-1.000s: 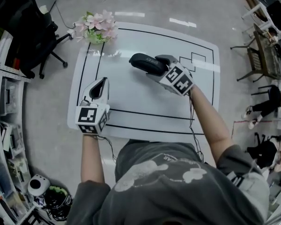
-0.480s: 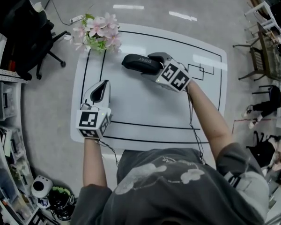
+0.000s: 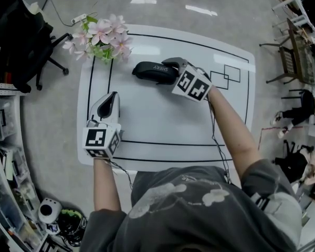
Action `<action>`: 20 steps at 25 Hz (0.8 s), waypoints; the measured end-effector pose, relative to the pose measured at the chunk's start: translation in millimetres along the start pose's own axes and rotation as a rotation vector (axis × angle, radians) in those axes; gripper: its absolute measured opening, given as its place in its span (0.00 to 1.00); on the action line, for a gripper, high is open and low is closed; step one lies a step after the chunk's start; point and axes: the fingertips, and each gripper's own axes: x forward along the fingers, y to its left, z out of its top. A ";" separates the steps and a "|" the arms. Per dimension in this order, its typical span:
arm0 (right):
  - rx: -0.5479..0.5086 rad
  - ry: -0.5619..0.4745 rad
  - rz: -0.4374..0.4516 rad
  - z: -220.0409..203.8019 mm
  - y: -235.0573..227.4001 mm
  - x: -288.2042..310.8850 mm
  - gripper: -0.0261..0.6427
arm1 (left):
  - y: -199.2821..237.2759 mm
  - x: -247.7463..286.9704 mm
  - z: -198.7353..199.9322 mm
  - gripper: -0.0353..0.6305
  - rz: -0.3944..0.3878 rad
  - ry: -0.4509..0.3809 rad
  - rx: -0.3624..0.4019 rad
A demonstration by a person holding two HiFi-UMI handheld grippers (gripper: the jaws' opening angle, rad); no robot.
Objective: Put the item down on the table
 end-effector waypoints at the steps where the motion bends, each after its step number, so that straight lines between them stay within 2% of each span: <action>1: -0.006 0.006 -0.003 -1.6 -0.7 0.9 0.53 | 1.1 0.5 -1.1 0.06 0.002 0.000 -0.006; 20: 0.106 -0.035 -0.073 -4.4 -4.7 -26.4 0.57 | -12.7 -5.3 5.0 0.06 -0.014 -0.028 -0.014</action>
